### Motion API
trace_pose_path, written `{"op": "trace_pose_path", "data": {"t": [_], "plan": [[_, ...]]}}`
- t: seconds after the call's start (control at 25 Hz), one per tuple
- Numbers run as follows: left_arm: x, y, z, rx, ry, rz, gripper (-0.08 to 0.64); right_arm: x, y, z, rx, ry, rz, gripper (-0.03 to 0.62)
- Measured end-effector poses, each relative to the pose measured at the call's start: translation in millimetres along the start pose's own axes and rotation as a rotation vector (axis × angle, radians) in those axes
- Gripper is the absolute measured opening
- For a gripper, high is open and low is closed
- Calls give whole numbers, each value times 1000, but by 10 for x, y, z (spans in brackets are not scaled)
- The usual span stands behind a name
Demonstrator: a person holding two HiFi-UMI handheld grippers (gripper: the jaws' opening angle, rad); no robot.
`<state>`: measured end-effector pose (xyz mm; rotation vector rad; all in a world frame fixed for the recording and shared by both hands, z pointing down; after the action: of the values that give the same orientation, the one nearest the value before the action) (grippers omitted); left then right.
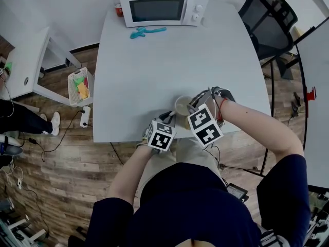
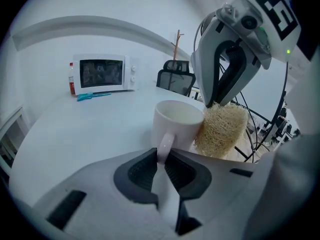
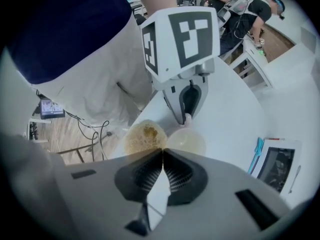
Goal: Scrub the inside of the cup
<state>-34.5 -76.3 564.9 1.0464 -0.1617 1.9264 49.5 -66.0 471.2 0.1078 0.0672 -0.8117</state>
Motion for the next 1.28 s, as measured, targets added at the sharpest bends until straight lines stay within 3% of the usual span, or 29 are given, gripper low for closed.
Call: {"op": "trace_pose_path", "data": {"t": [0.6,1.28], "plan": [[-20,-17,0,0,14,16,50,428,-16,60,-20,26,77,31],[-21,10,-7,-29,18,-27,49,724,-364,111,9,68,17,31]]}}
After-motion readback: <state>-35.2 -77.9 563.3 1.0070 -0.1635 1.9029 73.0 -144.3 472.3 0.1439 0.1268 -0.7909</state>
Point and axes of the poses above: the fingertips, and each gripper's own axes: z forward along the fingers, y to its left, x out of its underside, the point moved 7 cm from there along -z, backward along the fingers, and after that the axes turned 9 degrees about -z, right-handed, at the moved point
